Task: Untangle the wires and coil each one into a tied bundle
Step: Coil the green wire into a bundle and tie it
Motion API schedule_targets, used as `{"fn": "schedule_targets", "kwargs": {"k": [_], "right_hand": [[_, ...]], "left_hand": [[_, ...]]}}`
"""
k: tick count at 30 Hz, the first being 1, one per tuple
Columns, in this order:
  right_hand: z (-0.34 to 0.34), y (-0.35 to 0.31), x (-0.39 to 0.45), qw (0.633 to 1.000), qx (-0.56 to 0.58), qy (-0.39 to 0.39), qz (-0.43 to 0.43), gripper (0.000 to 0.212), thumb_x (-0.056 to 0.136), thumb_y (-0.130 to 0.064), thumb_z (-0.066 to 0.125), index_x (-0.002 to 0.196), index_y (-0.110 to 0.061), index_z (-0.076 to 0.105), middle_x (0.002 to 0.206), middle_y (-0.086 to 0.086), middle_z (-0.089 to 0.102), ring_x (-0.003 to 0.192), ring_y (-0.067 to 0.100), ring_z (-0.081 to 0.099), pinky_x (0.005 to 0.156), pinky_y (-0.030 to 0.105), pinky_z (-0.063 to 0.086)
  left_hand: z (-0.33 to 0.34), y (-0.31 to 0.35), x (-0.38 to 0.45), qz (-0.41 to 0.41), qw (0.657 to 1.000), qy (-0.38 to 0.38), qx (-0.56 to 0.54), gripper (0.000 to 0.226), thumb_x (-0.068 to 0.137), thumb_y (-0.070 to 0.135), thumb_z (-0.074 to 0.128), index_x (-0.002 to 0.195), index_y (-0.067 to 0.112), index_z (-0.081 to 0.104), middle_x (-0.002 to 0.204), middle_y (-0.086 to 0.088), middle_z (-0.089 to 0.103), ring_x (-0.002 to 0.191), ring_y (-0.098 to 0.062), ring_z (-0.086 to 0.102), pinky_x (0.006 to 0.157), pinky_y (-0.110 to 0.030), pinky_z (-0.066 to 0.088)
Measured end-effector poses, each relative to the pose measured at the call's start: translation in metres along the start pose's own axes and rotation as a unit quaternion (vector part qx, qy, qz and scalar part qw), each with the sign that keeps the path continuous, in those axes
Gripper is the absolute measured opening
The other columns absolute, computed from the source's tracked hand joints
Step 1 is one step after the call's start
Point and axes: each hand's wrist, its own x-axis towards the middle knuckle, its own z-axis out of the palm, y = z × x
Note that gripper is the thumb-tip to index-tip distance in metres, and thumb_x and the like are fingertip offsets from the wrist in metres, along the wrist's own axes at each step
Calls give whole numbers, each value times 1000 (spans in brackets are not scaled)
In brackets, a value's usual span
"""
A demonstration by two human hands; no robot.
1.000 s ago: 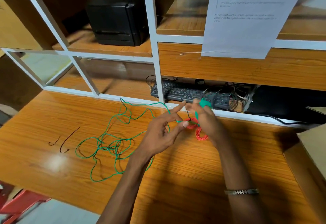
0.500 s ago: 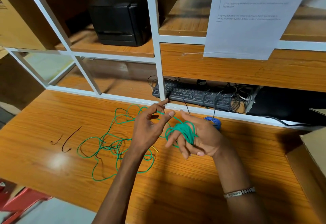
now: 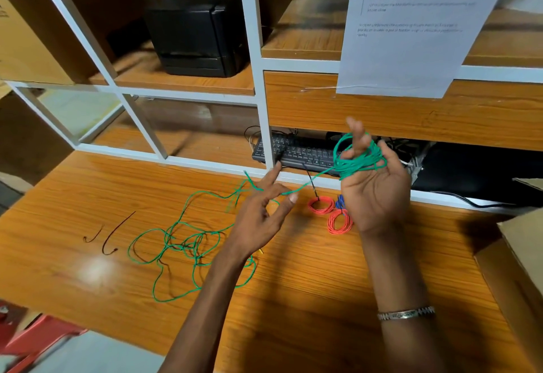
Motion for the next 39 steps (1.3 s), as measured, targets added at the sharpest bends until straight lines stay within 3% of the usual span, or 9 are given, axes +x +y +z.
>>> {"fn": "schedule_targets", "kwargs": {"k": [2,5,11,16,23,27,30,35,39], "right_hand": [[-5,-3,5,997,-63,36,-13,54,111,-29,28,148,9,39,140,21,61,125,23,65,103,29,51],[-15,13,8,959,-261,111,-13,55,111,-32,29,148,7,36,143,24,58,131,26,61,111,33,45],[-33,37,1,731,-599,190,267,68,96,-71,41,106,-10,69,99,12,78,85,19,71,90,45,52],[-16,37,-16,675,-601,-12,428,93,104,-67,19,102,12,68,85,33,71,48,28,61,53,31,49],[-9,17,-19,754,-346,-211,517,97,98,-74,27,96,12,74,57,17,67,25,17,43,30,26,24],[-15,9,-14,930,-138,-188,284,80,109,-52,26,92,9,75,48,6,63,36,15,57,42,25,42],[-14,8,-6,991,-34,-58,116,67,113,-40,26,107,9,72,62,4,68,43,7,57,53,20,51],[-18,11,2,990,-89,111,-24,53,111,-35,34,140,7,48,130,19,68,118,20,68,107,28,49],[-30,39,7,930,-317,184,24,44,111,-32,31,129,2,51,138,27,60,131,29,59,120,39,36]], "left_hand": [[3,-4,-5,17,1000,-21,15,9,102,29,67,101,24,75,162,1,44,154,-6,32,127,-40,27],[10,3,-6,58,997,-20,38,11,101,28,68,101,20,75,159,2,49,152,-10,39,125,-43,32],[3,13,2,91,995,9,48,12,93,25,80,100,18,74,154,6,55,148,-11,45,121,-40,38],[-16,9,0,51,997,57,4,23,88,34,82,92,33,60,147,7,62,139,-11,55,115,-41,44],[-34,4,-3,14,996,92,9,16,104,40,57,93,28,58,144,12,63,132,-14,60,110,-41,46],[-42,3,-2,24,992,123,31,18,105,29,58,88,34,57,136,11,69,127,-9,63,109,-34,46],[-39,4,1,26,992,116,36,16,105,28,59,93,39,60,138,14,67,130,-5,60,110,-27,43],[-40,-2,-1,59,994,78,55,14,102,33,62,90,28,67,136,7,69,132,-14,60,110,-46,46],[-33,4,4,100,990,62,81,13,98,28,70,89,19,72,137,7,69,133,-17,59,110,-44,45]]}}
